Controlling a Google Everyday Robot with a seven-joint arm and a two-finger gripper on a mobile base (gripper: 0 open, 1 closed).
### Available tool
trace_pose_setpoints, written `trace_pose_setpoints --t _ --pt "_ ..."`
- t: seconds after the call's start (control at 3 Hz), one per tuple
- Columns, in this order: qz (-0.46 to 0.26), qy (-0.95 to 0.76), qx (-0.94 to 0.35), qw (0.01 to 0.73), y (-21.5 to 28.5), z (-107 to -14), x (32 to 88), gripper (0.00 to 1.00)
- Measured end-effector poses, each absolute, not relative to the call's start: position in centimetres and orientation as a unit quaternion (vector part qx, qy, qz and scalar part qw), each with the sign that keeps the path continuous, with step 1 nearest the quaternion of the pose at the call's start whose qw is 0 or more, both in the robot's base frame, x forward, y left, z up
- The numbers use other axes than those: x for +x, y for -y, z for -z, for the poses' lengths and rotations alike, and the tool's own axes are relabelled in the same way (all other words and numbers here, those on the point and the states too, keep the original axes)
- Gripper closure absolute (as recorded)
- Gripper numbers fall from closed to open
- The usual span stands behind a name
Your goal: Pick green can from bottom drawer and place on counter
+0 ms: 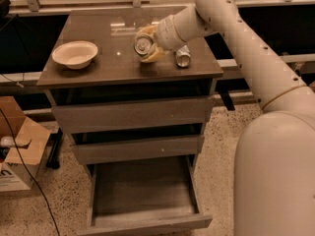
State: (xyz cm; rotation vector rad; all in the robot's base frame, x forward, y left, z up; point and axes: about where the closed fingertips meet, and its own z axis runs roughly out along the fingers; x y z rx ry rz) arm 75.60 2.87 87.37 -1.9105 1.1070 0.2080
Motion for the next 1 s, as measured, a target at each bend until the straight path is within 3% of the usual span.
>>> trace_pose_setpoints --t 0.33,0.67,1.0 --pt "-0.079 -0.457 -0.765 0.448 -3.31 -85.72 78.23 0.29" --pt "-0.079 -0.457 -0.765 0.448 -3.31 -85.98 78.23 0.06" --pt "-0.079 -0.457 -0.765 0.448 -3.31 -85.98 78.23 0.00"
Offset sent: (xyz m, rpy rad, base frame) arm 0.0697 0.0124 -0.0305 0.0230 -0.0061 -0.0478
